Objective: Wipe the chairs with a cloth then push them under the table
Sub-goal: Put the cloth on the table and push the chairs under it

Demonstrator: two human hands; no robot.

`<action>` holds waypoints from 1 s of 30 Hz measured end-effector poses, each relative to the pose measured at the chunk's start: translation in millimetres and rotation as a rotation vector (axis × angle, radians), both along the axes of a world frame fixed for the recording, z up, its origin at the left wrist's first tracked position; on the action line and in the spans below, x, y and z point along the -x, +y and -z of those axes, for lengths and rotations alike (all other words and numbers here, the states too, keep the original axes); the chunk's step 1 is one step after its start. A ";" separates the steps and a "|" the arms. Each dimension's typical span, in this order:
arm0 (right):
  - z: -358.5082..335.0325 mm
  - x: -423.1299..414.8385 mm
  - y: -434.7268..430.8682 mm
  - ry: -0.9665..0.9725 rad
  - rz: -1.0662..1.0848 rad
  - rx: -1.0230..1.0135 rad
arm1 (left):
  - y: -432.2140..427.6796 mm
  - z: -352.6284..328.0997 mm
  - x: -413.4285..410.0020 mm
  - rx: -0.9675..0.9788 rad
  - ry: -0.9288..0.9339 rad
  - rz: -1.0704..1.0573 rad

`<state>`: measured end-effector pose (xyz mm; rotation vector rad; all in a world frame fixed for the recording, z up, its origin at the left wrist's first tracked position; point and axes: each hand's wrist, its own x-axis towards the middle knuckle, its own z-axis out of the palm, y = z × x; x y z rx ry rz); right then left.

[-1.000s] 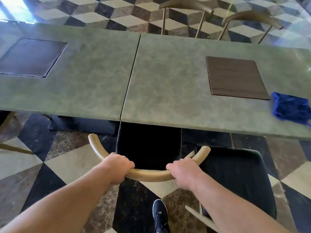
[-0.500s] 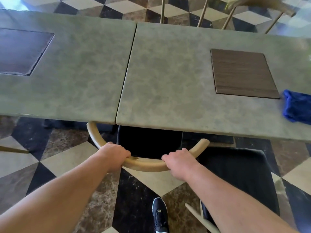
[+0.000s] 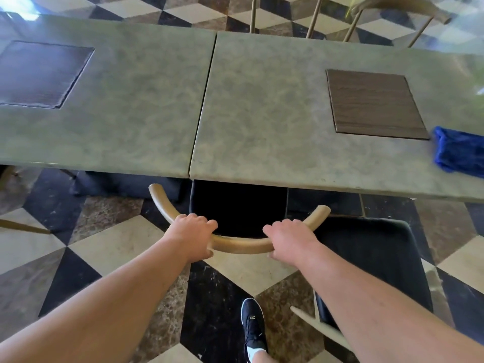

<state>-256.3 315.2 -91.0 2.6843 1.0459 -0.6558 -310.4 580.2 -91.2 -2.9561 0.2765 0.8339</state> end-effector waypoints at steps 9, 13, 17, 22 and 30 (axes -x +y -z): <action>-51.1 72.7 -73.1 -0.051 0.110 -0.083 | -89.8 -35.3 50.5 0.090 -0.022 -0.001; -63.8 102.4 -132.9 -0.075 0.156 -0.049 | -152.1 -46.0 62.3 0.099 -0.041 0.068; -71.4 120.0 -203.1 -0.094 0.198 -0.041 | -227.8 -51.6 70.4 0.126 -0.078 0.117; -64.7 126.3 -306.6 -0.105 0.232 -0.074 | -338.5 -48.9 77.2 0.149 -0.045 0.120; -35.6 146.0 -487.1 0.046 0.158 -0.018 | -505.9 -39.6 108.3 0.168 0.231 -0.049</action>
